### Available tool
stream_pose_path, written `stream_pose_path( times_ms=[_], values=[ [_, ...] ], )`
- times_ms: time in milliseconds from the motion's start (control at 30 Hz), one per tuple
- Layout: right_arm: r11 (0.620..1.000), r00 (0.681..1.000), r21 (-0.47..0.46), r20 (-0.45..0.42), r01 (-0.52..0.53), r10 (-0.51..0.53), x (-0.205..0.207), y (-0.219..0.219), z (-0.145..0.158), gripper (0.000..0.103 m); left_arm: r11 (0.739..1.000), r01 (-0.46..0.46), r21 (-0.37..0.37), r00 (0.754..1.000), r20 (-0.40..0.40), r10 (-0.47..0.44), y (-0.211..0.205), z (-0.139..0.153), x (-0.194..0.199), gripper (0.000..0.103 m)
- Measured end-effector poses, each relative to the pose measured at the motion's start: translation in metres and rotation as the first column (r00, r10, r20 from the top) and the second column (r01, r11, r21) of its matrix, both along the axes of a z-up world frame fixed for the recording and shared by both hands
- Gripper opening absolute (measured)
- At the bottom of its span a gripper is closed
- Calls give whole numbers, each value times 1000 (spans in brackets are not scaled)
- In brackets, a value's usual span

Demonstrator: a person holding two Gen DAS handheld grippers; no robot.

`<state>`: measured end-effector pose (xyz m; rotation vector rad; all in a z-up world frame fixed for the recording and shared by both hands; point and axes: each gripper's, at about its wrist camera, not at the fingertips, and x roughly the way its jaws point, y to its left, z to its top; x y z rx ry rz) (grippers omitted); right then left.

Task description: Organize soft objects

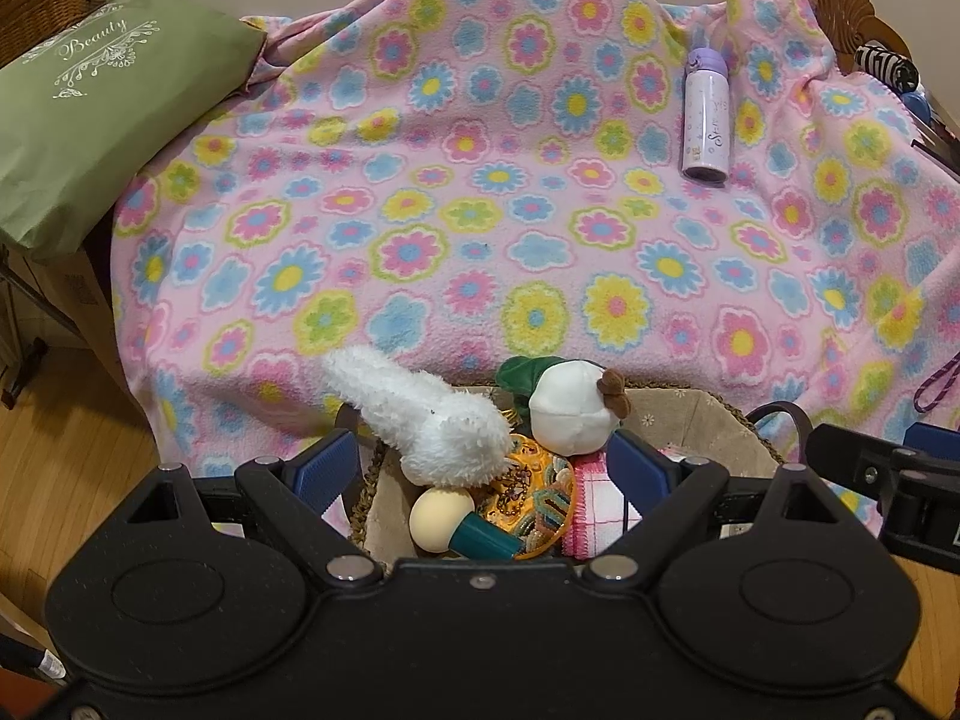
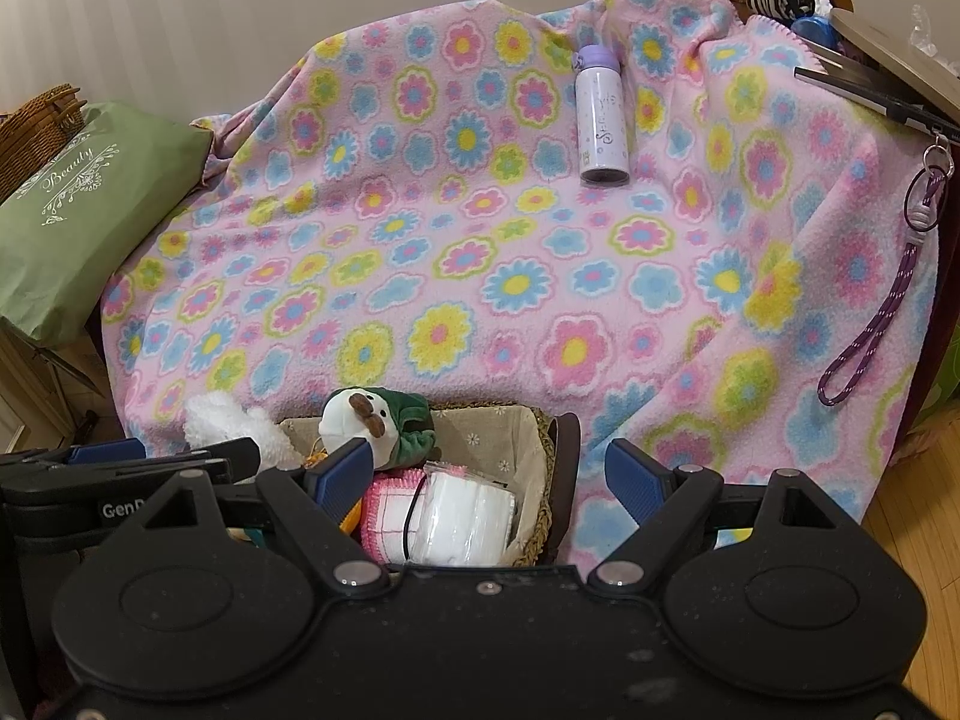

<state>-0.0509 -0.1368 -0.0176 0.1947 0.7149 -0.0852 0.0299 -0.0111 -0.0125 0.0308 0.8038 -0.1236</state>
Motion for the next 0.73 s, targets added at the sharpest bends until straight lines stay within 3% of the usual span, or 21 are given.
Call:
stream_pose_path(
  times_ms=[733],
  values=[
    [1000, 1000, 9, -12, 0, 0, -1, 1, -4, 86, 1000, 3, 1, 1000, -1, -3, -1, 1, 0, 87]
  ],
)
